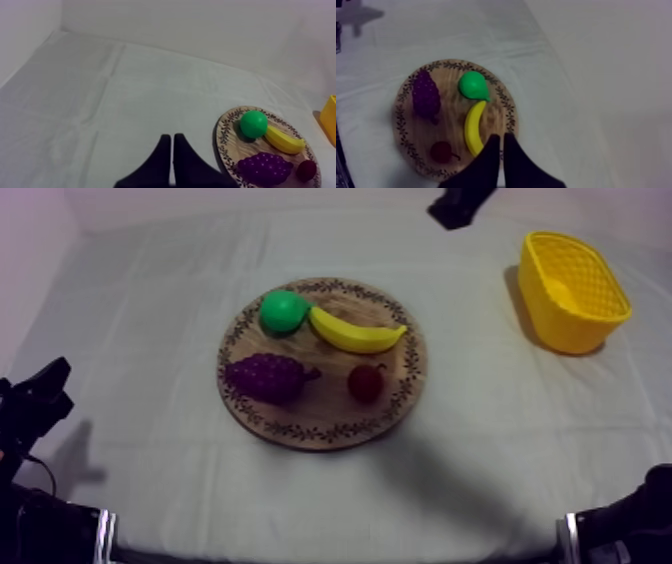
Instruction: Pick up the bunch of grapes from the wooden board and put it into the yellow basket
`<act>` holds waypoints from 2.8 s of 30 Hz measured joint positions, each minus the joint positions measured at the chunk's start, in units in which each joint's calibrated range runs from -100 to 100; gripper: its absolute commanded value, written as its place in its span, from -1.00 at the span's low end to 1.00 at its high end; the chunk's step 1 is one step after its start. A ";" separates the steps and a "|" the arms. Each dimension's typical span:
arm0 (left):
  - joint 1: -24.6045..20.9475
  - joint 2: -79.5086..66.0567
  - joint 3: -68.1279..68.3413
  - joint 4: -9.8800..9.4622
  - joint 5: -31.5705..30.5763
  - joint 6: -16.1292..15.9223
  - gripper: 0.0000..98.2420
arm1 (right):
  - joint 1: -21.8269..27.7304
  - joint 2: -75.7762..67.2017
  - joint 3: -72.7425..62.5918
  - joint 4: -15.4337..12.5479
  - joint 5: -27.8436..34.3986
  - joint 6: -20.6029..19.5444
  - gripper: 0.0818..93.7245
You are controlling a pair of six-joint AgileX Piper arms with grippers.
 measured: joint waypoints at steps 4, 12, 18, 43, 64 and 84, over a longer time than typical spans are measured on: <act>0.00 0.00 0.00 0.00 0.00 0.00 -1.00 | -1.81 4.82 -5.03 0.03 3.04 -0.42 -0.99; 0.00 0.00 0.00 0.00 0.00 0.00 -1.00 | -5.34 13.67 -13.10 0.53 9.94 -1.05 -0.99; 0.00 0.00 0.00 0.00 0.00 0.00 -1.00 | -6.67 21.53 -20.17 0.58 14.61 -1.00 -0.99; 0.00 0.00 0.00 0.00 0.00 0.00 -1.00 | -7.45 40.95 -33.32 0.23 25.93 0.90 -0.92; 0.00 0.00 0.00 0.00 0.00 0.00 -1.00 | -8.17 43.05 -35.23 0.45 28.29 -0.72 0.53; 0.00 0.00 0.00 0.00 0.00 0.00 -1.00 | -6.22 48.25 -29.78 -5.08 19.51 4.90 0.58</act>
